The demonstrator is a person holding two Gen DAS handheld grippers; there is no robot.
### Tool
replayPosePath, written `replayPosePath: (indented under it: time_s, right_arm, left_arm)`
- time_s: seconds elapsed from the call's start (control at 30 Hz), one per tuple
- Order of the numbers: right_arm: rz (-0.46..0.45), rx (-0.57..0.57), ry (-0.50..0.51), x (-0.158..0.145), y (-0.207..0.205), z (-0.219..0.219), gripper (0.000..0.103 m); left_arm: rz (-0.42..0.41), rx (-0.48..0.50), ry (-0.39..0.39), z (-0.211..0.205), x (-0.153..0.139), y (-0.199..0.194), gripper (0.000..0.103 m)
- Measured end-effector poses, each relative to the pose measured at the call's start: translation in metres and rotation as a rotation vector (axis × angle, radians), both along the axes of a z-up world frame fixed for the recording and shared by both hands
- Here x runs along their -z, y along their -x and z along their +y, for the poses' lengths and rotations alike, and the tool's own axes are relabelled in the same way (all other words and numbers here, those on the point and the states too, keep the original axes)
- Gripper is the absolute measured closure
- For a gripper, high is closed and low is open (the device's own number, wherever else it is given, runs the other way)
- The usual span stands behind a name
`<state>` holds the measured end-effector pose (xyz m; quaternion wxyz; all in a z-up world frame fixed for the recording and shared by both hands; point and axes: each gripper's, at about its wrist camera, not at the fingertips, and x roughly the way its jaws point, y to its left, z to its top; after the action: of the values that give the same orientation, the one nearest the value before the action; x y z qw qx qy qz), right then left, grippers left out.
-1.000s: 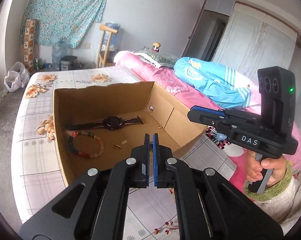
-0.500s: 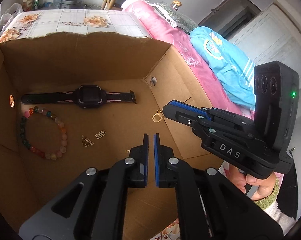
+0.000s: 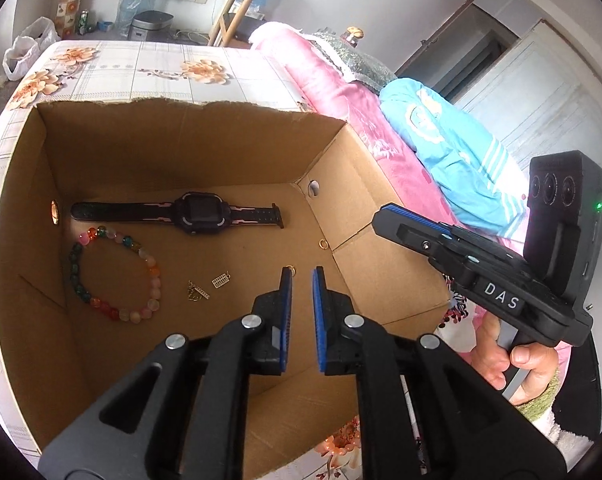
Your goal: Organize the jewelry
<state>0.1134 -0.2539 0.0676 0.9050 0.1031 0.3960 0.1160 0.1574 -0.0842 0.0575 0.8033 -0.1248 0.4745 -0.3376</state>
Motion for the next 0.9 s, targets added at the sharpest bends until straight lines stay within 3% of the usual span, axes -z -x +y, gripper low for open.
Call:
replayPosePath:
  time_s: [0.1, 0.2, 0.27, 0.4, 0.53, 0.63, 0.9]
  right_arm:
    - [-0.053, -0.004, -0.012, -0.015, 0.018, 0.001, 0.091]
    - [-0.102, -0.007, -0.030, -0.026, 0.043, 0.002, 0.079]
    - [-0.133, -0.018, -0.051, -0.032, 0.063, 0.002, 0.072]
    - [-0.171, -0.026, -0.082, -0.031, 0.105, 0.002, 0.071]
    - [-0.162, -0.004, -0.077, -0.015, 0.140, 0.005, 0.071]
    - [-0.115, 0.036, -0.035, 0.006, 0.157, 0.008, 0.071]
    - [0.100, 0.120, 0.067, 0.078, 0.165, 0.016, 0.071]
  left_arm:
    - [-0.060, 0.002, 0.001, 0.010, -0.013, 0.017, 0.087]
    - [-0.146, 0.009, -0.013, 0.023, -0.026, 0.043, 0.080]
    - [-0.229, -0.001, -0.065, 0.031, -0.034, 0.066, 0.074]
    - [-0.316, 0.038, -0.105, 0.045, -0.038, 0.108, 0.058]
    - [-0.327, 0.075, -0.112, 0.060, -0.029, 0.142, 0.038]
    - [-0.312, 0.068, -0.162, 0.066, -0.008, 0.158, 0.031]
    - [-0.152, -0.002, -0.339, 0.067, 0.063, 0.152, 0.030]
